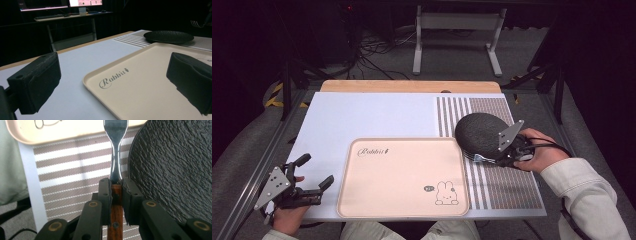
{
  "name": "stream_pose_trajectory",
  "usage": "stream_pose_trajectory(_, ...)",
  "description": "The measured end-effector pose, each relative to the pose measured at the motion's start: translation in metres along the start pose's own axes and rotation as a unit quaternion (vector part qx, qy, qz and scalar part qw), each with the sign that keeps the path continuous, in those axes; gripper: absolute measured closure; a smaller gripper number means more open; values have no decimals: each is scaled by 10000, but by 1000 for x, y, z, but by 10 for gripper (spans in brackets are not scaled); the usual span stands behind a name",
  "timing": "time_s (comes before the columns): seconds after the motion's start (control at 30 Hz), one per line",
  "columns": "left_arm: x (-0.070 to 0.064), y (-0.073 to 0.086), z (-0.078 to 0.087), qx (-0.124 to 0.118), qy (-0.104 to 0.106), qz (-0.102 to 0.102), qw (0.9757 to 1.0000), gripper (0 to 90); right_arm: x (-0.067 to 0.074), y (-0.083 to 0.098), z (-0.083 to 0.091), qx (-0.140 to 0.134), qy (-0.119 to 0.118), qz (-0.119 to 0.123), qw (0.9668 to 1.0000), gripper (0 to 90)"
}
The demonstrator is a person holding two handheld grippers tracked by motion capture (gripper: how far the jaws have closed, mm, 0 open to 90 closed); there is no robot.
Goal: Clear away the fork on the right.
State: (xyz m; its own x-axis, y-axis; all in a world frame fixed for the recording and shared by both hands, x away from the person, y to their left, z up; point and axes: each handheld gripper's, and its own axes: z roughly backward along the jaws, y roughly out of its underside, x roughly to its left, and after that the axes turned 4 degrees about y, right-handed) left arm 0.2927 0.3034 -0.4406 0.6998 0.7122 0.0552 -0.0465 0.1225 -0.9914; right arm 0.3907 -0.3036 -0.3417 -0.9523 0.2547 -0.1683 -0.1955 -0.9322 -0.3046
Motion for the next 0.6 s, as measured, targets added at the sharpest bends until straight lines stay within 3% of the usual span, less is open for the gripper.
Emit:
stream_pose_trajectory(0.27, 0, 0, 1, -7, -7, 1, 10000, 0, 4, -11, 5, -140, 18, -331, 9994, 783)
stream_pose_trajectory(0.6, 0, 0, 1, -10, -8, 2, 10000, 0, 10, -26, 2, -34, 64, -801, 9968, 784)
